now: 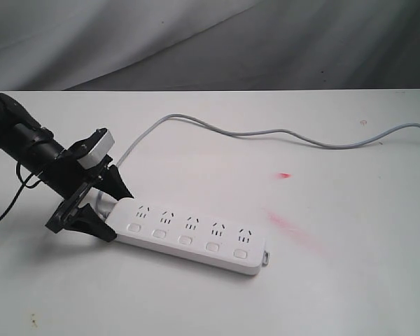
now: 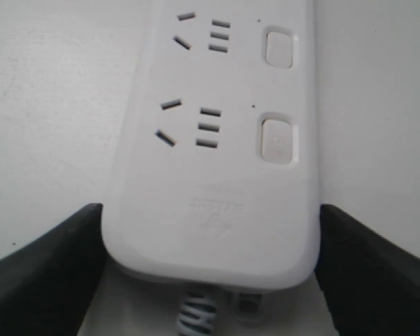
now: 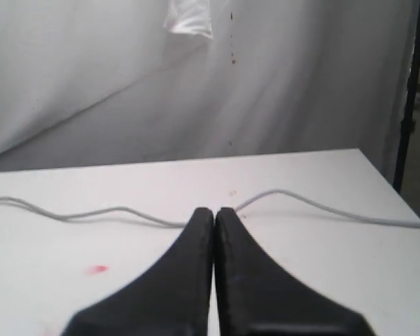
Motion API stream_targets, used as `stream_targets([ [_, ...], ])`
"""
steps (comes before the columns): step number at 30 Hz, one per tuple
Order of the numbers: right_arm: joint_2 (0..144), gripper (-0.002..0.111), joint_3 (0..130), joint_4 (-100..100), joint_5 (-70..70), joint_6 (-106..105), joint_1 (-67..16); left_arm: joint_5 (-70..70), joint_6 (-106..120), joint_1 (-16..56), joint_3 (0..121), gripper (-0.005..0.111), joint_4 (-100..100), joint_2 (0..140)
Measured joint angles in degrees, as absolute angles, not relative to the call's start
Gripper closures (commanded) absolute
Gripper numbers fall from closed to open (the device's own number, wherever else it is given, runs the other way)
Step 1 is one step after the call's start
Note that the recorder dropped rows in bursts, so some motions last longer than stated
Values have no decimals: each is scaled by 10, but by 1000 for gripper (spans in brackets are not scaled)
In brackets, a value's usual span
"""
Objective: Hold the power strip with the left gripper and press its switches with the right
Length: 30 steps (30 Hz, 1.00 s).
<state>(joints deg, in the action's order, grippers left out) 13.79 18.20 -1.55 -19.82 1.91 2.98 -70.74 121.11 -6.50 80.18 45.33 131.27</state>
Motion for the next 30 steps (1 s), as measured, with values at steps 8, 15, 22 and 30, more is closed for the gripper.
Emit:
stream_targets([
  [8, 88, 108, 113, -16, -171, 19, 30, -707, 1211, -65, 802, 61, 453, 1313],
  [15, 46, 108, 83, 0, -158, 19, 34, -707, 1211, -65, 802, 61, 453, 1313],
  [22, 26, 108, 42, -15, -158, 19, 75, -707, 1211, -65, 802, 61, 453, 1313],
  [30, 4, 108, 3, -42, -158, 19, 76, -707, 1210, -65, 802, 61, 453, 1313],
])
